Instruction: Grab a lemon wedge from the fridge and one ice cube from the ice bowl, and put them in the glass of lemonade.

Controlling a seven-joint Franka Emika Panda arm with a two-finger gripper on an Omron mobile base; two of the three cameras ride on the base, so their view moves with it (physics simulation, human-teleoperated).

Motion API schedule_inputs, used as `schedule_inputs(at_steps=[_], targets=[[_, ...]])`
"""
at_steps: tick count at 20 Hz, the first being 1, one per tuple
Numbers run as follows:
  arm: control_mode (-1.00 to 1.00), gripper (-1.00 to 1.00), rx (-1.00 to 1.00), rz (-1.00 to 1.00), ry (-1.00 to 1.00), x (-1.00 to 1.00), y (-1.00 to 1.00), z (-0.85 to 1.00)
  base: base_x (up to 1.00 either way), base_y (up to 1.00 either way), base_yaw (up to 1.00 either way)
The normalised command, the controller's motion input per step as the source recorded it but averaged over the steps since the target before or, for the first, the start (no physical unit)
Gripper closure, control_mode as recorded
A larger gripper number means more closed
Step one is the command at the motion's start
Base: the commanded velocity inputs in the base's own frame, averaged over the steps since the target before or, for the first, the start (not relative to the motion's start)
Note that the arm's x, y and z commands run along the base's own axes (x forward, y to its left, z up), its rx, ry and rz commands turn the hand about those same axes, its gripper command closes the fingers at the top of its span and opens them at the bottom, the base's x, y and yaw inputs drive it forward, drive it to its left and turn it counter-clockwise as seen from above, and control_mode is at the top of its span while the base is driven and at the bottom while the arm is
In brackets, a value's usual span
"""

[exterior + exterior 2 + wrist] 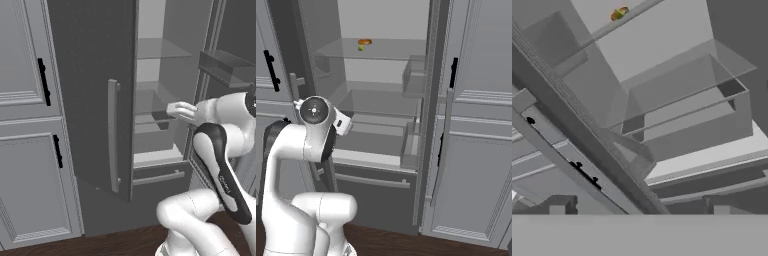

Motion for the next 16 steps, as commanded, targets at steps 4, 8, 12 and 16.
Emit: schedule_inputs(at_steps=[4, 8, 12, 16], targets=[[-1.00, -1.00, 0.18, 0.04, 0.05, 0.50, -0.36, -0.17, 0.00, 0.00, 0.00], [-1.00, -1.00, 0.10, 0.00, 0.02, 0.92, -0.04, -0.32, 0.00, 0.00, 0.00], [-1.00, -1.00, 0.00, 0.00, 0.00, 0.95, 0.18, -0.44, 0.00, 0.00, 0.00], [-1.00, -1.00, 0.00, 0.00, 0.04, 0.95, 0.54, -0.22, 0.00, 0.00, 0.00]])
